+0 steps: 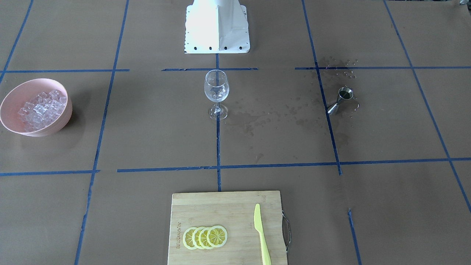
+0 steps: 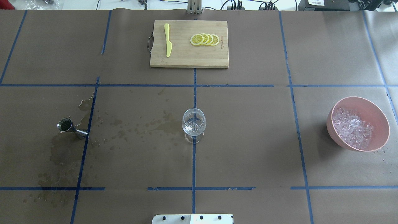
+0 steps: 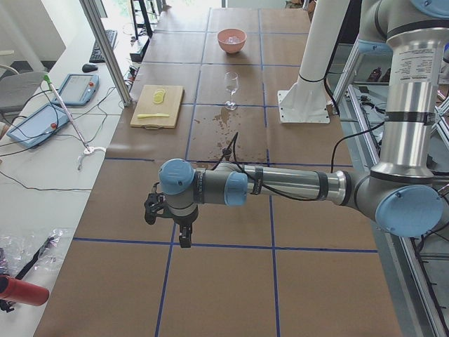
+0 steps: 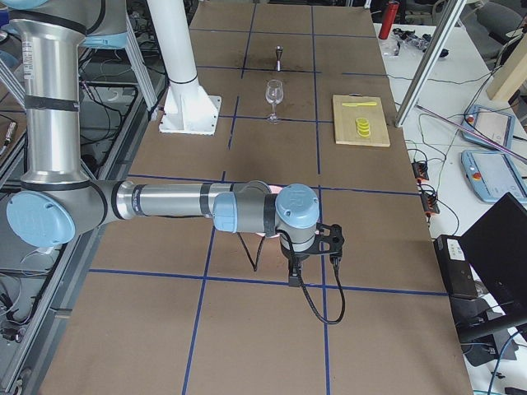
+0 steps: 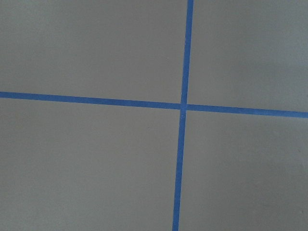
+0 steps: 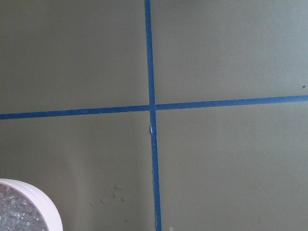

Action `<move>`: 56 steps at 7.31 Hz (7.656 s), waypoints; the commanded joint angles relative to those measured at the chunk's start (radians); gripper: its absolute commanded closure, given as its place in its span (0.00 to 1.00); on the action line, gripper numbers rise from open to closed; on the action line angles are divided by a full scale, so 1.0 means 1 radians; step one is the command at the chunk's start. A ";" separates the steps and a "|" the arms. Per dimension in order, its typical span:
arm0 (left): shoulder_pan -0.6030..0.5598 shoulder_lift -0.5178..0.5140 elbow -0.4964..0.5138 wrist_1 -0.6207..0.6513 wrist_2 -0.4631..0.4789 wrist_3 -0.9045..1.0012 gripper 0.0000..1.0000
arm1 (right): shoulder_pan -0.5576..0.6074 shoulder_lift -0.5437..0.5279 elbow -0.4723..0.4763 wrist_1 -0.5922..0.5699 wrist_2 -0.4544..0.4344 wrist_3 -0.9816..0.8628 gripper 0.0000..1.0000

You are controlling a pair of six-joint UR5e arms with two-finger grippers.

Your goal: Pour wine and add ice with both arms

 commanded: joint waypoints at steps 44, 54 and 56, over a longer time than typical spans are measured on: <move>1.496 0.134 -0.235 -0.516 1.918 -1.701 1.00 | -0.087 0.048 0.123 0.005 0.088 0.155 0.00; 1.364 0.024 -0.432 -0.525 1.909 -1.287 1.00 | -0.144 0.021 0.195 0.008 0.068 0.289 0.00; 1.323 -0.039 -0.434 -0.527 1.842 -1.139 1.00 | -0.193 0.014 0.261 0.008 0.053 0.395 0.00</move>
